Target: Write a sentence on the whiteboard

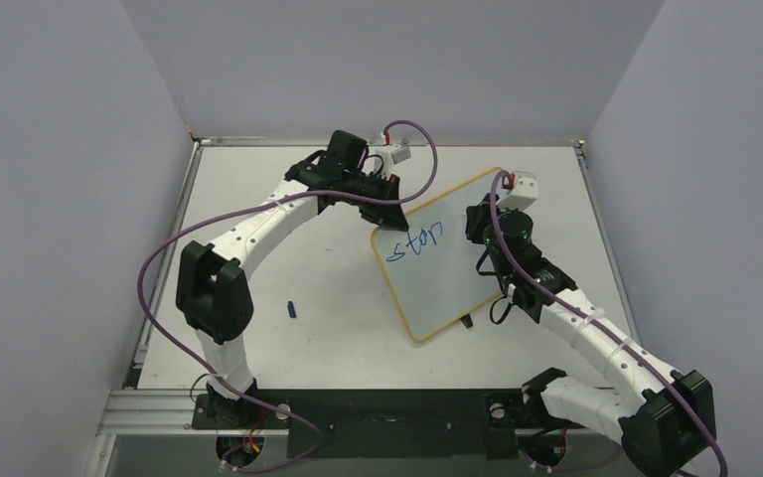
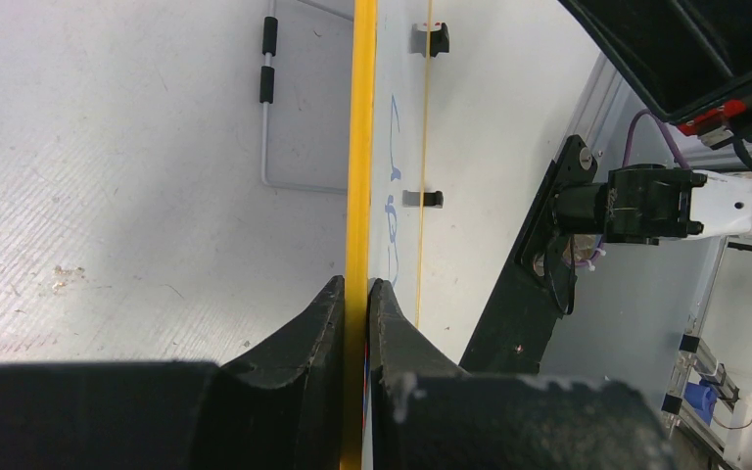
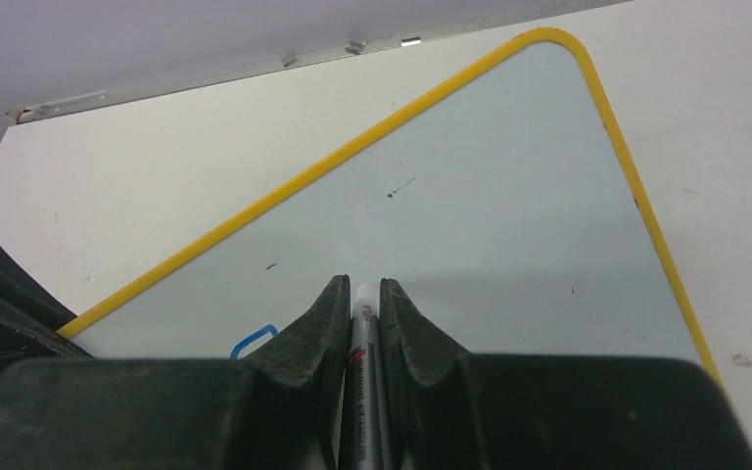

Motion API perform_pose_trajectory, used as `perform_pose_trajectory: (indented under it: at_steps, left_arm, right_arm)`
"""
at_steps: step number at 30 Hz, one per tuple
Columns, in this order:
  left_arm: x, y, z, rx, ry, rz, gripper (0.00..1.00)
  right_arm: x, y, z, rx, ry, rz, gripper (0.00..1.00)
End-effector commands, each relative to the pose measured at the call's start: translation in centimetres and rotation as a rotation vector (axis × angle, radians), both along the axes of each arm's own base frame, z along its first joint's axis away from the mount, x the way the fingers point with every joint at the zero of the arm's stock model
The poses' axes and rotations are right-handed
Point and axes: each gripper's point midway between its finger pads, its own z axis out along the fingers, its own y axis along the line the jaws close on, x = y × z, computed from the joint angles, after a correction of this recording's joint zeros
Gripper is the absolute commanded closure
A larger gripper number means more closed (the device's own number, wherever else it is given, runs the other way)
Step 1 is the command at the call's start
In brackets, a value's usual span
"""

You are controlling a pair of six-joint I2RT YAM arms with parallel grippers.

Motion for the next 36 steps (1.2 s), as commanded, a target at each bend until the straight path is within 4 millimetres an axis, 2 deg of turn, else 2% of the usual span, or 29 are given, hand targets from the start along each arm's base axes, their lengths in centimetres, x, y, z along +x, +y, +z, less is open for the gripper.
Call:
perform_pose_trajectory:
  at_steps: [1, 11, 18, 29, 36]
  left_arm:
    - [1.8, 1.5, 1.5, 0.056, -0.125, 0.069, 1.00]
    - [1.8, 1.4, 1.4, 0.056, -0.123, 0.067, 1.00]
    - [1.8, 1.4, 1.5, 0.052, -0.125, 0.069, 1.00]
    - [1.9, 1.3, 1.5, 0.047, -0.125, 0.071, 1.00]
    - [1.9, 1.2, 1.4, 0.047, -0.124, 0.072, 1.00]
  right_arm:
    - [1.1, 1.0, 2.8, 0.045, -0.068, 0.032, 1.00]
    - [1.6, 2.8, 2.7, 0.083, -0.061, 0.099, 1.00]
    - [1.0, 3.9, 1.3, 0.118, -0.032, 0.140, 1.00]
    - [-0.5, 3.3, -2.6, 0.114, 0.033, 0.130, 1.00]
    - [-0.8, 2.1, -3.4, 0.085, 0.048, 0.087, 1.00]
